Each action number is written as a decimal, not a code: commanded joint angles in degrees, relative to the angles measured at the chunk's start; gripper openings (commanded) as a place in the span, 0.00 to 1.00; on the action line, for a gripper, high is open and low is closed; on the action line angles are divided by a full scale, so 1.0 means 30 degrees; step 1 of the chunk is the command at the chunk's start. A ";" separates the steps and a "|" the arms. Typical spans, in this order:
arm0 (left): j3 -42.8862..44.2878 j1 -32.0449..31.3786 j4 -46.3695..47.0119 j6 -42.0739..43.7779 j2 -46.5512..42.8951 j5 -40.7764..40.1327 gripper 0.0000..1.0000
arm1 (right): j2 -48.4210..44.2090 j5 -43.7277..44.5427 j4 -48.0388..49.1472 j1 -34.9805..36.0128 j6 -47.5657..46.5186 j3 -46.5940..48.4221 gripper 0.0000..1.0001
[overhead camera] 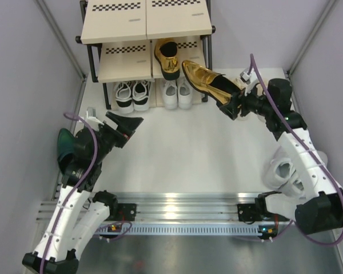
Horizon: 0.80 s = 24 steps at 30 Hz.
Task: Place and organize the shoes onto the shoe shelf
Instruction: Place the shoe at the shoe shelf.
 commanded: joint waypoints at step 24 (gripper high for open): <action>0.0071 0.0095 -0.0987 -0.0136 -0.1921 -0.1794 0.98 | 0.5385 0.8297 0.7630 0.3215 0.1357 0.5624 0.00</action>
